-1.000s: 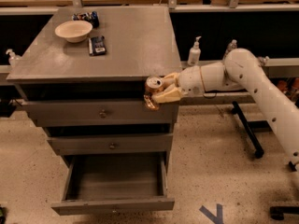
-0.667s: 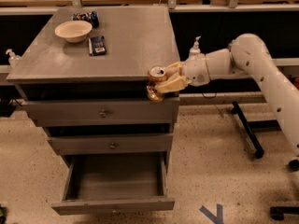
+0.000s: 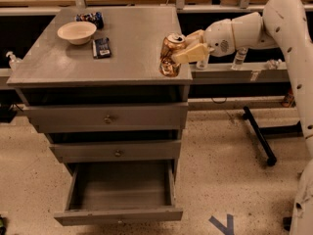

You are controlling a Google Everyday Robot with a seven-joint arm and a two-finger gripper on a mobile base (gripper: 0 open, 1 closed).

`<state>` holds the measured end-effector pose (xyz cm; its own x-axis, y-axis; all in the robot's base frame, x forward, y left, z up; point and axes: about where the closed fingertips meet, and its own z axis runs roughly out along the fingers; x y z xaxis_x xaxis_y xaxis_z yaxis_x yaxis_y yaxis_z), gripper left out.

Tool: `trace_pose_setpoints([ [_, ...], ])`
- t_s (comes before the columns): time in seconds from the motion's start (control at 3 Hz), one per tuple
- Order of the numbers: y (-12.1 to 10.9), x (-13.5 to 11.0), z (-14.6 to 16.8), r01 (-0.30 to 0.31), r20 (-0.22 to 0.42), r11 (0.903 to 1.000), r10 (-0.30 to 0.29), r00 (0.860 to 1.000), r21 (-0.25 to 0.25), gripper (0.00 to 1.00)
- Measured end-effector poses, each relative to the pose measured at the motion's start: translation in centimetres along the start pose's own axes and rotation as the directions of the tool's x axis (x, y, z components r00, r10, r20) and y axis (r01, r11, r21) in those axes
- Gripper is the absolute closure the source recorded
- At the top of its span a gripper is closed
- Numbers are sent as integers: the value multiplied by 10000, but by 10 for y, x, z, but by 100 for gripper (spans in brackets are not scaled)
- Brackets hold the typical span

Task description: Pick orange can from bottom drawer and place on counter

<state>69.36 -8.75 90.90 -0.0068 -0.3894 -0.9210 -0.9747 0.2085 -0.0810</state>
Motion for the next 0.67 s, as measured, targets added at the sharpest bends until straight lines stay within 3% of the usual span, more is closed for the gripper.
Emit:
trace_pose_setpoints([
  [0.67, -9, -5, 10, -7, -297, 10000, 9, 9996, 67, 100],
])
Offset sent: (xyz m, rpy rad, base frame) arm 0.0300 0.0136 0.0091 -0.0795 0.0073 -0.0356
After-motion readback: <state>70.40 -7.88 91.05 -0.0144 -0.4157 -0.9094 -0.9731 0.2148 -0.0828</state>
